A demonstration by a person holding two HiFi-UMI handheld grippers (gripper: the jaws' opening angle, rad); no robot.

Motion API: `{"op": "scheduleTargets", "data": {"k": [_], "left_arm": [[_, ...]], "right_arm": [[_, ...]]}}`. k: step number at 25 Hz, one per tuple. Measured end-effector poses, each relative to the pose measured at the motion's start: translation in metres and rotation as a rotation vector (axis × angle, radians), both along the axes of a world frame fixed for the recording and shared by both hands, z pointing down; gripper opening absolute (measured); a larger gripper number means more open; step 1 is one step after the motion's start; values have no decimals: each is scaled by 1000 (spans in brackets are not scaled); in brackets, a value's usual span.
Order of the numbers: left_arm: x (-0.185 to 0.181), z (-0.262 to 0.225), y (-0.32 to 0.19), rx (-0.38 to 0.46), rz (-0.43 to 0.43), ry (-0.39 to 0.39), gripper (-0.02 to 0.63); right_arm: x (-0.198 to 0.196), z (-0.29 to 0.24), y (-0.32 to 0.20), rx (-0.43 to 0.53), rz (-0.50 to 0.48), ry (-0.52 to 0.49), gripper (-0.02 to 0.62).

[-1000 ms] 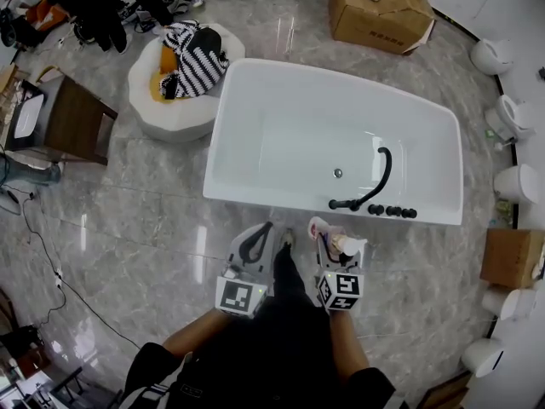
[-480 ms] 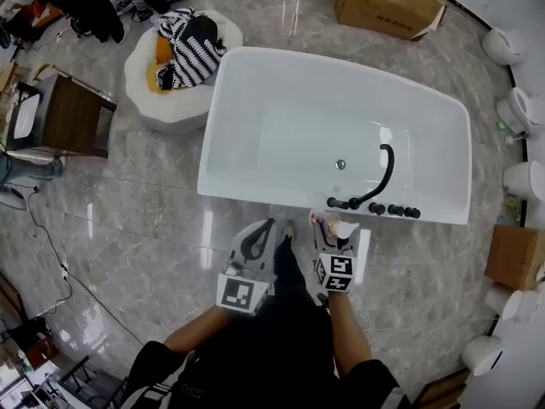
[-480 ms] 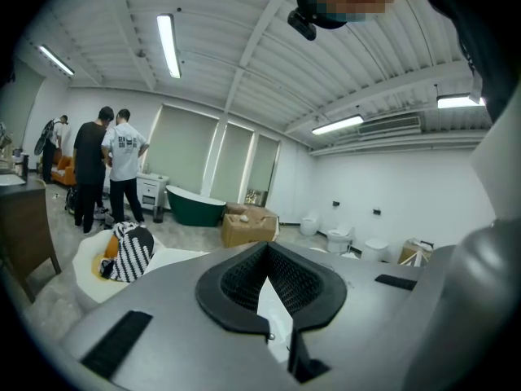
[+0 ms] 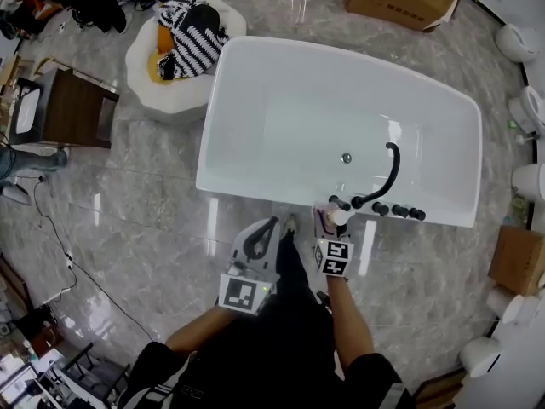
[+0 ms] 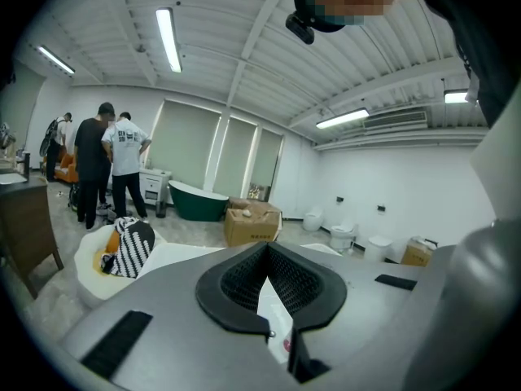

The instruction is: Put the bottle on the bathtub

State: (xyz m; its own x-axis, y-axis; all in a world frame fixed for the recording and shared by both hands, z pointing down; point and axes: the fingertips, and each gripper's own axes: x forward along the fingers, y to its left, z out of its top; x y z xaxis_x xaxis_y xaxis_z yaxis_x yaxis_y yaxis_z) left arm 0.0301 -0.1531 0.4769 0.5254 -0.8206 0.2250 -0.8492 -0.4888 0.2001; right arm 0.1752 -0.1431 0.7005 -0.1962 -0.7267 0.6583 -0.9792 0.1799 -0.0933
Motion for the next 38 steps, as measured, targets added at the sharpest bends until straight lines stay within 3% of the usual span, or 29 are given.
{"op": "scheduleTargets", "data": {"k": [20,38], "left_arm": [[19,17,-31,-19,9,-30,15],[12,31,-44,-59,9,-28,16]], "right_arm": [[3,97,-40,-72,3,18,222],[7,137,-52,-100,42,45,222]]}}
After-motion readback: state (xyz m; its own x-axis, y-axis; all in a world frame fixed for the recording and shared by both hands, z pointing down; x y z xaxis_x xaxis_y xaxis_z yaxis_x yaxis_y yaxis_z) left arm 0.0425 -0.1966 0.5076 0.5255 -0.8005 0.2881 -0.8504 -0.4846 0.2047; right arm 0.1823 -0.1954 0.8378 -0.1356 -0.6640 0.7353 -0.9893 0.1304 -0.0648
